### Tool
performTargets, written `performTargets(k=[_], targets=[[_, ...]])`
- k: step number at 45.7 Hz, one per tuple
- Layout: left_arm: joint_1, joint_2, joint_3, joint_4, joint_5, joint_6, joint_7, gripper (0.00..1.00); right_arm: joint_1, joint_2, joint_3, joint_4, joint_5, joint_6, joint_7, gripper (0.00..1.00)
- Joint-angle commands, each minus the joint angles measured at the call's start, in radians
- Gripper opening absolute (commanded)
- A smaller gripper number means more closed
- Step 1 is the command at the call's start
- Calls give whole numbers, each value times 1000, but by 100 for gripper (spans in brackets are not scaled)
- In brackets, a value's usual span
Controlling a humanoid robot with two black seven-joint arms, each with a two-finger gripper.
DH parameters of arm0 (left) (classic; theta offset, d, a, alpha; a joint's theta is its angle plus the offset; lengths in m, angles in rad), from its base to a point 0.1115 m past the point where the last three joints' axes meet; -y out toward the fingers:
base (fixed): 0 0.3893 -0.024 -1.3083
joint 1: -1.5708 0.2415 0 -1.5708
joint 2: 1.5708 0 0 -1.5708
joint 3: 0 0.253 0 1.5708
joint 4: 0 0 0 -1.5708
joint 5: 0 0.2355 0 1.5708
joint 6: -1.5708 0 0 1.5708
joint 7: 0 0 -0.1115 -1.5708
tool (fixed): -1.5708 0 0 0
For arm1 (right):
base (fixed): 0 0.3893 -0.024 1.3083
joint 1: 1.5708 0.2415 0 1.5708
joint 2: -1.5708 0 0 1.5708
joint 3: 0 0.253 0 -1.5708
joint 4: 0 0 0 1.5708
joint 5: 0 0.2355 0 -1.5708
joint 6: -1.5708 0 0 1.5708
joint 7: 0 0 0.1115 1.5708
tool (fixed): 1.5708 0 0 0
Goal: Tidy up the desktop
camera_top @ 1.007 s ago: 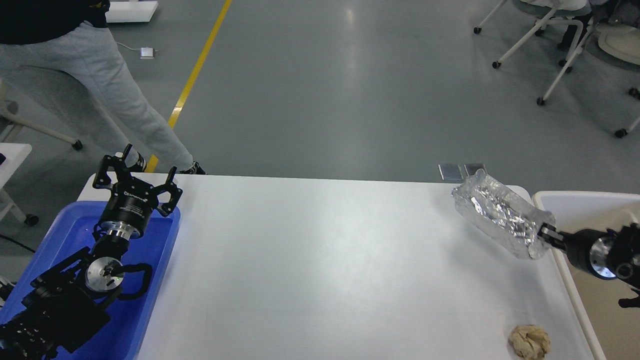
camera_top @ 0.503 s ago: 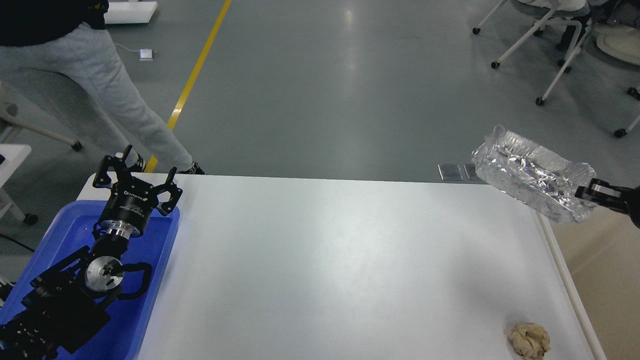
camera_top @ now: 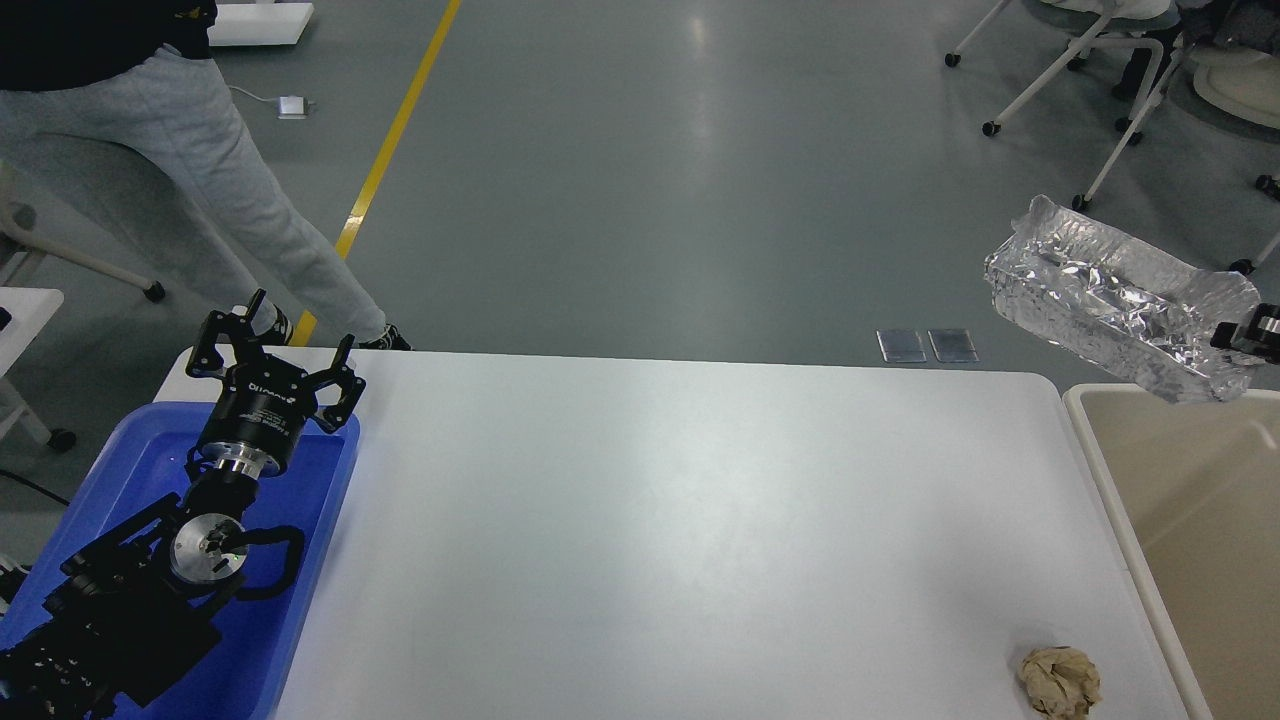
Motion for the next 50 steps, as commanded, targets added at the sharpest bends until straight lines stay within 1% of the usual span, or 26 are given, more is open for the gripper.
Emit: performTargets(k=[1,7,14,18,24,31,37,50], targets=[[0,-1,0,0,0,-1,0,100,-83,-14,-1,-50,68,-100,30,0],[0,-1,0,0,0,-1,0,100,-132,-12,-5,-113,224,-143,41,0],[0,0,0,0,0,1,0,100,-232,-5,-4,-179,397,-199,133,0],[0,0,0,0,0,-1,0,100,-281,-2,-4,-228,485,-206,181,0],[0,0,0,0,0,1,0,100,-352,24,-2,-323,638,-209,227,0],[0,0,0,0,0,-1,0,100,-451,81,-1,-417,813,-210,268,0],[0,-1,0,0,0,-1,0,100,-528,172,10,-538,921,-216,287,0],[0,0,0,0,0,-1,0,100,-610,420,21,-872,984,-215,284,0]])
